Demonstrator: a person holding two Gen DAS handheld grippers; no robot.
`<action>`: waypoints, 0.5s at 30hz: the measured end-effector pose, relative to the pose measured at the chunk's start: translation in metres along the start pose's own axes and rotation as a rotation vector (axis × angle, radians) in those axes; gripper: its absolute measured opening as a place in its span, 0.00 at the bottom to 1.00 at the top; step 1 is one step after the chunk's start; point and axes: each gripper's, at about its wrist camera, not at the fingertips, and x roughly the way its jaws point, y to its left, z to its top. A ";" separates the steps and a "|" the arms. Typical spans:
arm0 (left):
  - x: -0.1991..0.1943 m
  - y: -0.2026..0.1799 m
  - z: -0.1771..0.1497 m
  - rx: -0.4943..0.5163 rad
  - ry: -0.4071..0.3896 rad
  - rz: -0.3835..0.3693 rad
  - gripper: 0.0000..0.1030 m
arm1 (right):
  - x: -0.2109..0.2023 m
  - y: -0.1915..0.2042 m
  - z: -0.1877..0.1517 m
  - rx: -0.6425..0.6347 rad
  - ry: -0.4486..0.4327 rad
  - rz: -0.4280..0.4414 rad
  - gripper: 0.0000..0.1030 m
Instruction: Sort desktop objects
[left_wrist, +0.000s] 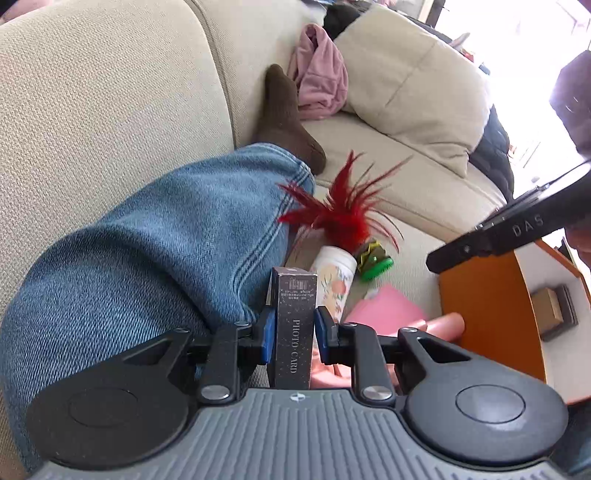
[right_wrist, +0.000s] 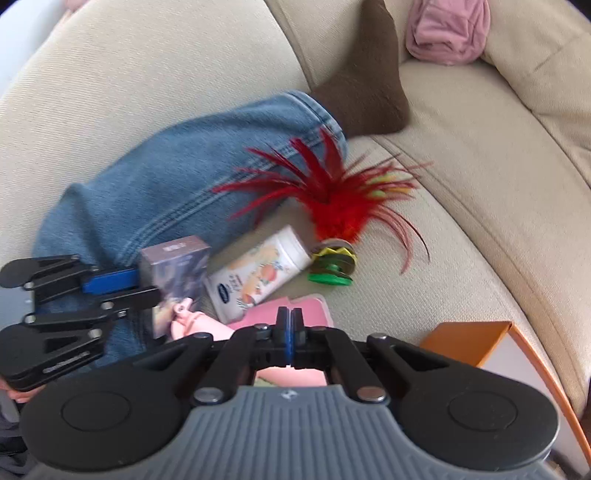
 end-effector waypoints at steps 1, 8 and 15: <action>-0.001 0.001 0.001 -0.009 -0.010 0.001 0.25 | 0.000 0.000 0.001 0.001 0.003 -0.011 0.00; -0.017 0.008 0.000 0.003 -0.041 -0.011 0.25 | 0.032 -0.027 0.005 0.060 0.094 -0.072 0.20; -0.014 0.004 -0.011 0.034 0.041 -0.018 0.25 | 0.060 -0.031 0.007 0.053 0.185 -0.023 0.46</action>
